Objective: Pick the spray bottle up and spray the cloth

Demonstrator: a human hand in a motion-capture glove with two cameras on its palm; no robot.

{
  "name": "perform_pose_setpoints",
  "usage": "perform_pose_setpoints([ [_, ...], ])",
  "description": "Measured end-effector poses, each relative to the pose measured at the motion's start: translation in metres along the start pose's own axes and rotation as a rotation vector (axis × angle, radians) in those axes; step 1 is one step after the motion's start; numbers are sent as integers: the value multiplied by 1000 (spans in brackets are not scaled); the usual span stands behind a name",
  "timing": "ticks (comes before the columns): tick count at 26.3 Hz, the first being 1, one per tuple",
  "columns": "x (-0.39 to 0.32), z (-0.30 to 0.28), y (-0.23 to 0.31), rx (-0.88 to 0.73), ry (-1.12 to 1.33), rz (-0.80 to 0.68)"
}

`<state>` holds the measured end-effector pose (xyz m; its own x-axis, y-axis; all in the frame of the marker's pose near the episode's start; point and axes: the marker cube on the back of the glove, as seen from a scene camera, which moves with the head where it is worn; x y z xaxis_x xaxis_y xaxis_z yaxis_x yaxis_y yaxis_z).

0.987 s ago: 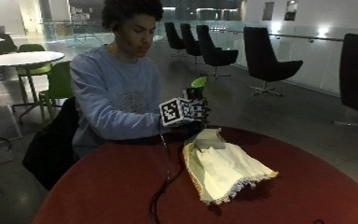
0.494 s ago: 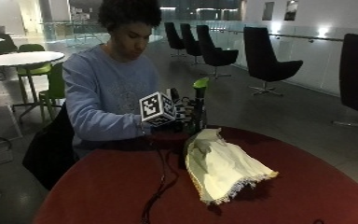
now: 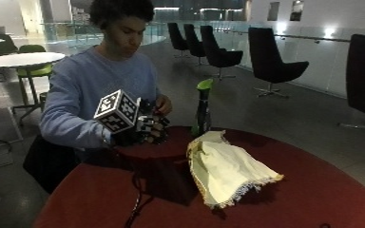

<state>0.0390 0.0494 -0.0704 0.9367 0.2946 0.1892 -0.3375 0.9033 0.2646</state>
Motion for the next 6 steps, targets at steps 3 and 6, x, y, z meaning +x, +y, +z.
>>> perform_pose_setpoints([
  [3,25,-20,10,-7,105,14],
  [6,38,-31,15,-7,153,25],
])
